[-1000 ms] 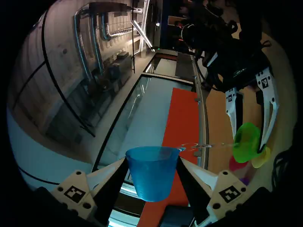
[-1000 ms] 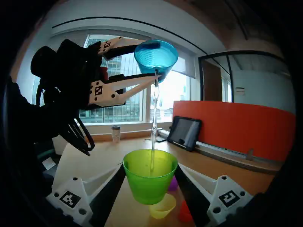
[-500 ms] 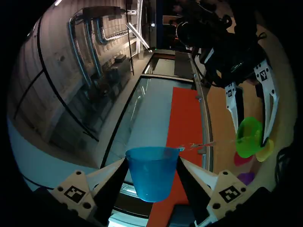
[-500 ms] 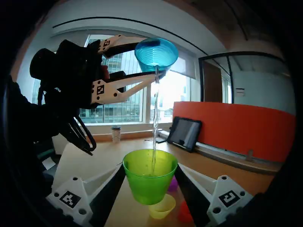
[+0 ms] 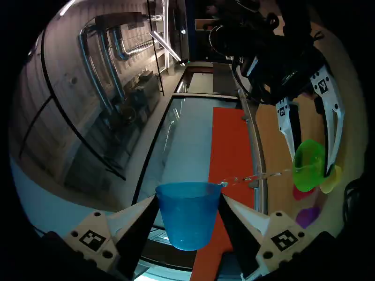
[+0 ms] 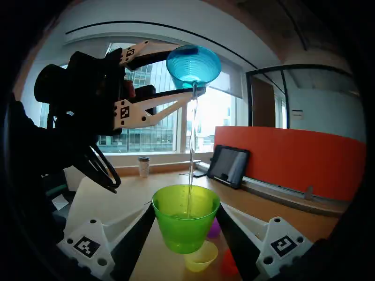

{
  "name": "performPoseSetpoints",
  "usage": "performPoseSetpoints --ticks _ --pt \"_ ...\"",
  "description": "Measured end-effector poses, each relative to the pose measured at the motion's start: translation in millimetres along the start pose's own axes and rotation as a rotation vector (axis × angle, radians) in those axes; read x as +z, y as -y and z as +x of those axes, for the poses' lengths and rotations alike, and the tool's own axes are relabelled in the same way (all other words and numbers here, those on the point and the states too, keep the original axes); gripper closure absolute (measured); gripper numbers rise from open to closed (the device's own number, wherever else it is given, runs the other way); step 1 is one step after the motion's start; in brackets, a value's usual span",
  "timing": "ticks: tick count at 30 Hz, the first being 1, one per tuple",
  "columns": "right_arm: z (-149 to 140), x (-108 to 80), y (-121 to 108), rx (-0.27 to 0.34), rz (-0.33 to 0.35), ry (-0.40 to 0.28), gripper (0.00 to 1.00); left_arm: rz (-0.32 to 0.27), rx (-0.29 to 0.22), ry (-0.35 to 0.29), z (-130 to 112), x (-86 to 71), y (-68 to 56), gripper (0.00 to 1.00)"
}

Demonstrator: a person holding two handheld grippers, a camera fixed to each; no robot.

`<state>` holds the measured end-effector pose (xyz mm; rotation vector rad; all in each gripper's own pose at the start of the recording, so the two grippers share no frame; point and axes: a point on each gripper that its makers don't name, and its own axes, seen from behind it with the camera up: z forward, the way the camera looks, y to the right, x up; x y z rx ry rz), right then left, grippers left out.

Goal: Pour water

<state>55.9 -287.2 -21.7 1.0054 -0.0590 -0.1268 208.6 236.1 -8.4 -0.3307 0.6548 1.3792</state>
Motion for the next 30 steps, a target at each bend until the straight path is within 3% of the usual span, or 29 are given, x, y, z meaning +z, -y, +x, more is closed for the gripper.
performPoseSetpoints --ticks 13,30 --pt "-0.2 0.8 -0.9 0.002 -0.002 -0.001 0.1 0.015 0.06 -0.018 9.4 -4.8 4.5 0.14" --pt "0.4 -0.5 -4.4 0.001 -0.007 -0.004 0.09 0.026 0.176 -0.051 20.3 -6.2 3.4 0.14"
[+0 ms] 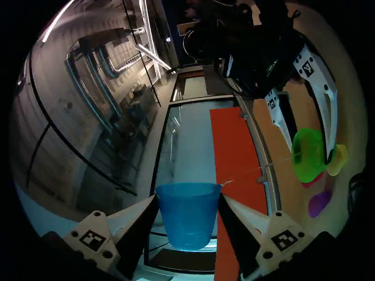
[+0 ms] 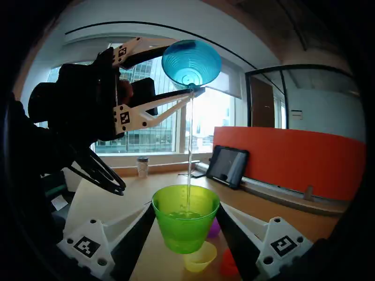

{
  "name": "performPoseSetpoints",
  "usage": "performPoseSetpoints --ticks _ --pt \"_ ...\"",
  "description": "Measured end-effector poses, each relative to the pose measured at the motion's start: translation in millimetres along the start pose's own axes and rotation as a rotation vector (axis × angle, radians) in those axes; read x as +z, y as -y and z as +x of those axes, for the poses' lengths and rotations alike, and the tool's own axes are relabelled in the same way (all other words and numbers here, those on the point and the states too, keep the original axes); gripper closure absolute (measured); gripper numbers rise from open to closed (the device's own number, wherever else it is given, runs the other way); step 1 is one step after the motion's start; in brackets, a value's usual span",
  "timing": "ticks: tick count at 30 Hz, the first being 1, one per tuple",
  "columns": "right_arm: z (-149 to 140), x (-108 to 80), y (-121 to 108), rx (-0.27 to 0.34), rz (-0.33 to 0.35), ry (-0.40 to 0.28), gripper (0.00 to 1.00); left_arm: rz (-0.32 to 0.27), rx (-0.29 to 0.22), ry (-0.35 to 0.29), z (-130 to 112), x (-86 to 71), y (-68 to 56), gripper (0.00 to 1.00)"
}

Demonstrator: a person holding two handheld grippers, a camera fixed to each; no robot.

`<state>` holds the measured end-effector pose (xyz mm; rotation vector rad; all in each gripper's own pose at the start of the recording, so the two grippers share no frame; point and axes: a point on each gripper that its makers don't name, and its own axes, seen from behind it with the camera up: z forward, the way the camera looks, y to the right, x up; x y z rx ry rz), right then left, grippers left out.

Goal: Pour water

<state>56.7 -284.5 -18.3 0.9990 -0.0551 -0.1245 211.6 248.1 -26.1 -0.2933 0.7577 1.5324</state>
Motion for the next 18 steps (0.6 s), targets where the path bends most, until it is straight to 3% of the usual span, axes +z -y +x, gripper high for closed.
performPoseSetpoints --ticks 5,18 --pt "1.7 0.1 -0.3 -0.002 -0.001 -0.001 0.09 0.0 0.022 -0.006 2.5 -1.1 -0.6 0.14" --pt "5.5 0.4 0.8 -0.006 -0.002 -0.005 0.09 0.001 0.022 -0.009 3.4 -6.4 -1.7 0.14"
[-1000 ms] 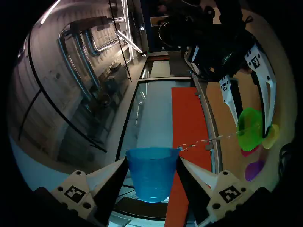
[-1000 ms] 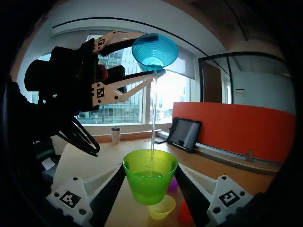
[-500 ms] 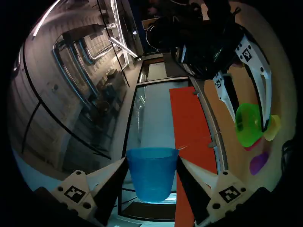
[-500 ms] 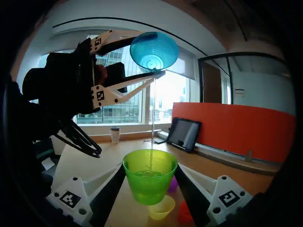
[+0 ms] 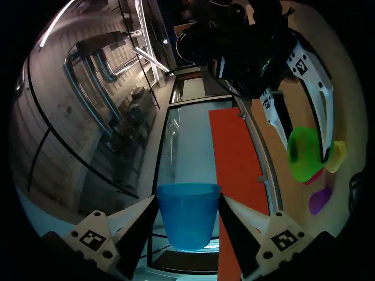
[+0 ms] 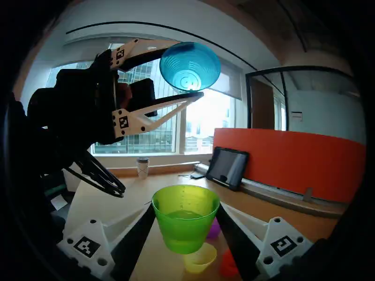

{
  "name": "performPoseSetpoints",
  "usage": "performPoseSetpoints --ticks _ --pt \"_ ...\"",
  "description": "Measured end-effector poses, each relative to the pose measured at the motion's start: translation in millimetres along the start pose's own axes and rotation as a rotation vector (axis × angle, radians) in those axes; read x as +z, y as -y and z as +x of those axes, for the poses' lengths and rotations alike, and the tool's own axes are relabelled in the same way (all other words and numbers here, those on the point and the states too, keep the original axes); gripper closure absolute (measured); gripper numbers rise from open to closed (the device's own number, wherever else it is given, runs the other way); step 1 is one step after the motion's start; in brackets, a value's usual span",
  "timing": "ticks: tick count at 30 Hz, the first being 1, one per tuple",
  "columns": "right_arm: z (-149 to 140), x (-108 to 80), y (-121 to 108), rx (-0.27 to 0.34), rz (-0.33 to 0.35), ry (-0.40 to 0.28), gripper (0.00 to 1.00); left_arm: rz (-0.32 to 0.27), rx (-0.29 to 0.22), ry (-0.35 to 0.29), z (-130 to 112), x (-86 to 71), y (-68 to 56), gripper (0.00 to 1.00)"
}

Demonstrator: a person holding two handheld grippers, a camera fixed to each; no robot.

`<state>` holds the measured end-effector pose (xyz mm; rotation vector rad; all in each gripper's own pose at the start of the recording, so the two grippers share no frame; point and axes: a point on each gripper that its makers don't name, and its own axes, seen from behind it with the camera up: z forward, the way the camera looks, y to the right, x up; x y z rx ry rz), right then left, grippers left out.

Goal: Pour water

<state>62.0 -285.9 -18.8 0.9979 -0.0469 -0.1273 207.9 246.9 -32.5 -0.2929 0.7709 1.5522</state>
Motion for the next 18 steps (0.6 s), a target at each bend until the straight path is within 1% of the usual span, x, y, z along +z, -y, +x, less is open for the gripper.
performPoseSetpoints --ticks 2,5,8,14,18 --pt "0.5 -0.5 0.0 0.0 -0.001 -0.001 0.09 0.002 -0.004 -0.001 -1.0 -0.2 2.0 0.14" --pt "0.9 -1.1 0.1 -0.001 -0.002 -0.001 0.1 0.004 -0.026 0.0 -3.1 -0.2 4.5 0.14" --pt "1.9 -1.3 0.0 -0.001 -0.004 -0.004 0.09 0.004 -0.067 0.004 -5.6 0.4 5.2 0.14" --pt "1.8 -2.7 -0.9 0.001 -0.01 -0.006 0.09 -0.003 -0.191 0.009 -9.6 1.2 3.4 0.14" --pt "2.9 -4.4 -2.3 0.002 -0.016 -0.01 0.09 -0.01 -0.294 0.026 -14.8 2.2 0.4 0.14"
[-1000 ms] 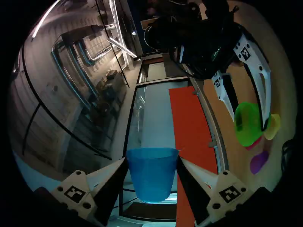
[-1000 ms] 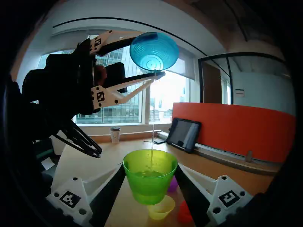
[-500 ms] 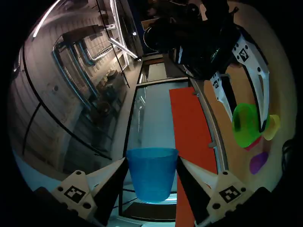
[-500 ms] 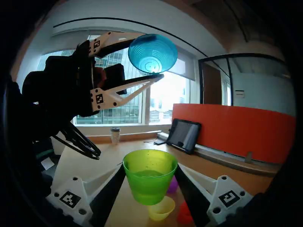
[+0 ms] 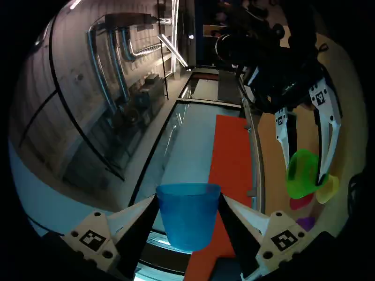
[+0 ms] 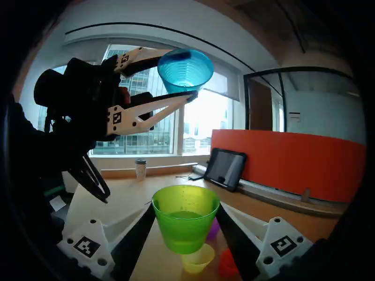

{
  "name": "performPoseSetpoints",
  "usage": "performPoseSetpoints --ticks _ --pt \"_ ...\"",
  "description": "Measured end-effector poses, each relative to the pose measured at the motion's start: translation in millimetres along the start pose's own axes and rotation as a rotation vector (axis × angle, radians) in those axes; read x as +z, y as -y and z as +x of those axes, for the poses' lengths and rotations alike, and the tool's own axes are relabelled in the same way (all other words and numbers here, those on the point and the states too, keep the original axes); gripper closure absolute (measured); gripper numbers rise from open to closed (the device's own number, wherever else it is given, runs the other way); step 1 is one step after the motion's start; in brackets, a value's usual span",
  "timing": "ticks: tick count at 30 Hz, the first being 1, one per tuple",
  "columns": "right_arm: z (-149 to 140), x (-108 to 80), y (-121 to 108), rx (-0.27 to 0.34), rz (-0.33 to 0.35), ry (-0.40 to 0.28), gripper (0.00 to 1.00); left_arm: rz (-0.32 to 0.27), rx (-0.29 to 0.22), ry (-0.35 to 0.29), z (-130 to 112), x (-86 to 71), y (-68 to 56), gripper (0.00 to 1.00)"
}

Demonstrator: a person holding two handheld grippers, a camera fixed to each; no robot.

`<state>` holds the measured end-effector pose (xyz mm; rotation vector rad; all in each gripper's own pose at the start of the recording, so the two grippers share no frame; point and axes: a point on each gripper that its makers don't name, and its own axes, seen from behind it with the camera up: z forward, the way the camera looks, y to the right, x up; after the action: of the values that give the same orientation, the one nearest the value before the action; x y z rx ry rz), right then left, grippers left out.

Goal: Pour water

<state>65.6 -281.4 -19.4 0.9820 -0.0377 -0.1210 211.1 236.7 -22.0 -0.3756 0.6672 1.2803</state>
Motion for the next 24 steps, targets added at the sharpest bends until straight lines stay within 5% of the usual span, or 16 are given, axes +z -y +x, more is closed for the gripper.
performPoseSetpoints --ticks 15,24 --pt "7.4 -5.0 -0.2 0.002 -0.01 -0.024 0.09 -0.048 -0.391 0.136 -45.1 0.1 -13.9 0.14" --pt "11.9 -9.3 3.7 -0.007 -0.015 -0.031 0.09 -0.078 -0.558 0.2 -61.4 -8.6 -23.0 0.13"
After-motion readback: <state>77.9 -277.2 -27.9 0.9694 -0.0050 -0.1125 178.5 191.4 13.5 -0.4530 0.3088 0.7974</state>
